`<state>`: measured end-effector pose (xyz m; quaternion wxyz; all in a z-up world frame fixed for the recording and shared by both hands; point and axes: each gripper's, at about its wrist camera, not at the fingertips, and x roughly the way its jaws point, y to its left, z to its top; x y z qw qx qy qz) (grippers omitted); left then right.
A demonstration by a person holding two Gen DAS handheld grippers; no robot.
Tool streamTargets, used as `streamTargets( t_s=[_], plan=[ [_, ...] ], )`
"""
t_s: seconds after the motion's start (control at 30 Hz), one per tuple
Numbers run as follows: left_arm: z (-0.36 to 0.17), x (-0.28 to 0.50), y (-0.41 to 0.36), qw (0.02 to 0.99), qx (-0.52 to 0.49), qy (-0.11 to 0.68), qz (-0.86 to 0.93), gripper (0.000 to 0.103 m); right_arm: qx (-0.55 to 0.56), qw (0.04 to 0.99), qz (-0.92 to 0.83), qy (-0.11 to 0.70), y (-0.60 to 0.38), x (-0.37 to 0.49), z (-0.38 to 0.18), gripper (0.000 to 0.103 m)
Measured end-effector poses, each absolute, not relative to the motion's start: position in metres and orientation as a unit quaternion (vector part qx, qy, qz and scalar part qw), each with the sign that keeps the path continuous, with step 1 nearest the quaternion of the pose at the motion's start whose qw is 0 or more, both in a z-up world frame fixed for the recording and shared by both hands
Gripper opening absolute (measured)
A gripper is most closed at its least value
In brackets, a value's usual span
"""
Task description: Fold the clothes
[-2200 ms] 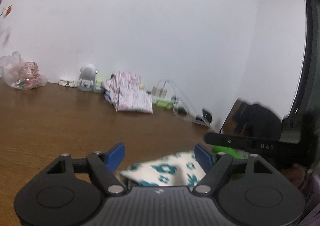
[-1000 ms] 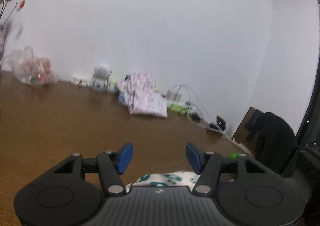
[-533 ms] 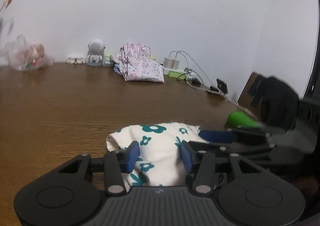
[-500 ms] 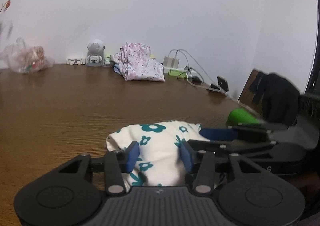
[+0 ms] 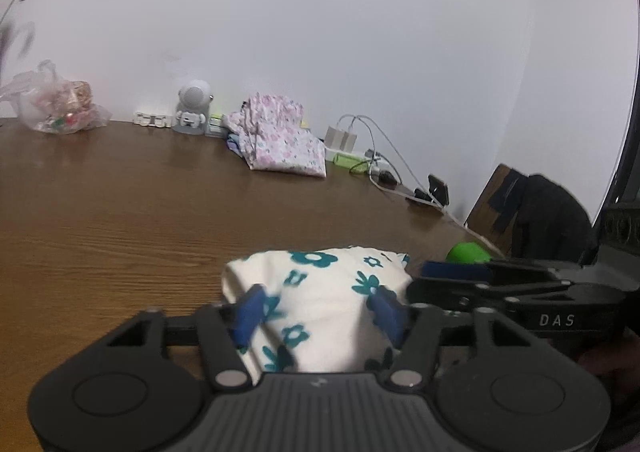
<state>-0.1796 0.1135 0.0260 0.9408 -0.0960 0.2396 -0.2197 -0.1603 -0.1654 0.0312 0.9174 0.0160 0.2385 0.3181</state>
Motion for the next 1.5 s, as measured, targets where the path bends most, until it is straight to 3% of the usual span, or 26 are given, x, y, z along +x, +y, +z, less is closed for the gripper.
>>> streamTargets(
  t_s=[0.27,0.5,0.8,1.03,1.5],
  plan=[
    [0.008,-0.172,0.121,0.921,-0.149,0.3,-0.2,0.077,0.094,0.897,0.321,0.287,-0.184,-0.149,0.015,0.052],
    [0.011,-0.126,0.124,0.917,-0.152,0.311,-0.197,0.077,0.049,0.913,0.294,0.278,-0.159,-0.114,0.023,0.043],
    [0.035,-0.037,0.13,0.931,-0.115,0.317,-0.142,0.073,0.023,0.914,0.267,0.304,-0.095,-0.01,0.035,0.039],
    [0.04,0.048,0.158,0.934,-0.15,0.308,-0.105,0.073,0.037,0.918,0.252,0.305,-0.043,0.069,0.031,0.035],
    [0.004,0.231,0.165,0.933,-0.152,0.291,-0.149,0.071,0.064,0.936,0.209,0.277,-0.046,0.228,0.021,0.034]
  ],
)
